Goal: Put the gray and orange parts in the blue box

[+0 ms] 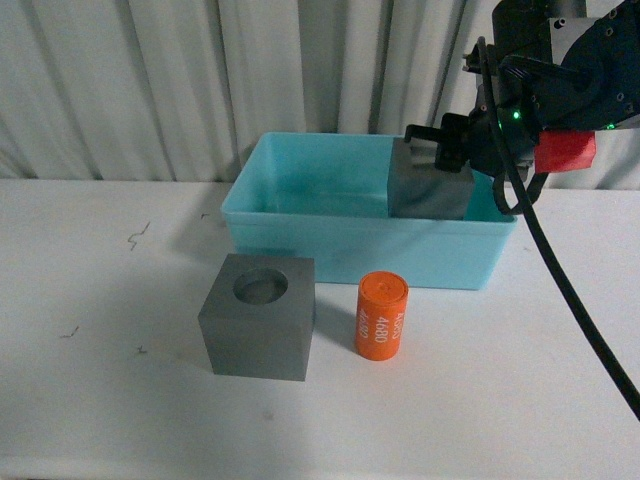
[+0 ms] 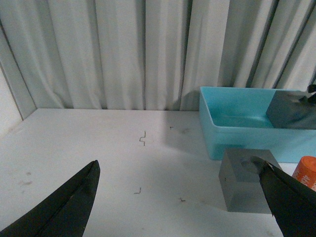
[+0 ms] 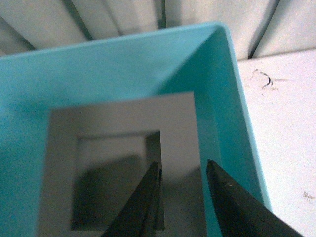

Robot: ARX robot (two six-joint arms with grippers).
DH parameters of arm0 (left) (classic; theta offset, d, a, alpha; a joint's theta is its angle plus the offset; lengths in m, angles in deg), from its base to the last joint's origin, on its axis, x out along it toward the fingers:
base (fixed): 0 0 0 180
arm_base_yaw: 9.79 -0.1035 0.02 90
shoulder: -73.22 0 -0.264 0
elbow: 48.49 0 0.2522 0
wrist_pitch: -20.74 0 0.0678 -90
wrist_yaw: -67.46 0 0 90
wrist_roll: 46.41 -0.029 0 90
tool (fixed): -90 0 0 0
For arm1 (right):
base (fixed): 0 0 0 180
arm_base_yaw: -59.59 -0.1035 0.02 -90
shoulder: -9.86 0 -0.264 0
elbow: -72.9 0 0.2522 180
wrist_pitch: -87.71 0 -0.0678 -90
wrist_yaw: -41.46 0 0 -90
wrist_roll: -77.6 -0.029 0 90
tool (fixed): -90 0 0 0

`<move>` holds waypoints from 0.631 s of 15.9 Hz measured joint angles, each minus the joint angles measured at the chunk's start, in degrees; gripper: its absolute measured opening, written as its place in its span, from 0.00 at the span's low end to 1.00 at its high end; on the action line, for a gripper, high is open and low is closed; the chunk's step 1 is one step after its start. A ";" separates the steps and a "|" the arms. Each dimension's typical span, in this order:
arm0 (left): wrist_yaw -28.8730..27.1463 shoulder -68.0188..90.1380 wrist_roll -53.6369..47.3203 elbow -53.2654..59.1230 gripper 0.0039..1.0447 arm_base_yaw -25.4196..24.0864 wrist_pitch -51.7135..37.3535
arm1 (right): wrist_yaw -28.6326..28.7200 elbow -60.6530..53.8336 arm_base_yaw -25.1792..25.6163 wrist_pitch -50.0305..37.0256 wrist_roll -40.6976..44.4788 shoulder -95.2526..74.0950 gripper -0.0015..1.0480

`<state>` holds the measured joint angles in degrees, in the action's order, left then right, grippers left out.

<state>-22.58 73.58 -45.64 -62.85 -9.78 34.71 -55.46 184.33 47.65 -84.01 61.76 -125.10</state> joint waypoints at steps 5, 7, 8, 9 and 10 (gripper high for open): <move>0.00 0.00 0.00 0.00 0.94 0.00 0.00 | -1.38 -8.50 2.45 -10.88 -1.09 9.16 0.95; 0.00 0.00 0.00 0.00 0.94 0.00 0.00 | -0.02 -16.81 3.82 -16.33 -1.11 18.53 0.93; 0.00 0.00 0.00 0.00 0.94 0.00 0.00 | 1.31 -23.63 4.70 -19.06 -1.51 26.21 0.94; 0.00 0.00 0.00 0.00 0.94 0.00 0.00 | 2.19 -32.68 5.92 -21.62 -0.77 35.63 0.94; 0.00 0.00 0.00 0.00 0.94 0.00 0.00 | 2.62 -38.05 6.88 -20.92 -0.68 41.07 0.94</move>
<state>-22.58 73.58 -45.64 -62.85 -9.78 34.71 -52.83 146.27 54.54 -104.93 61.08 -84.03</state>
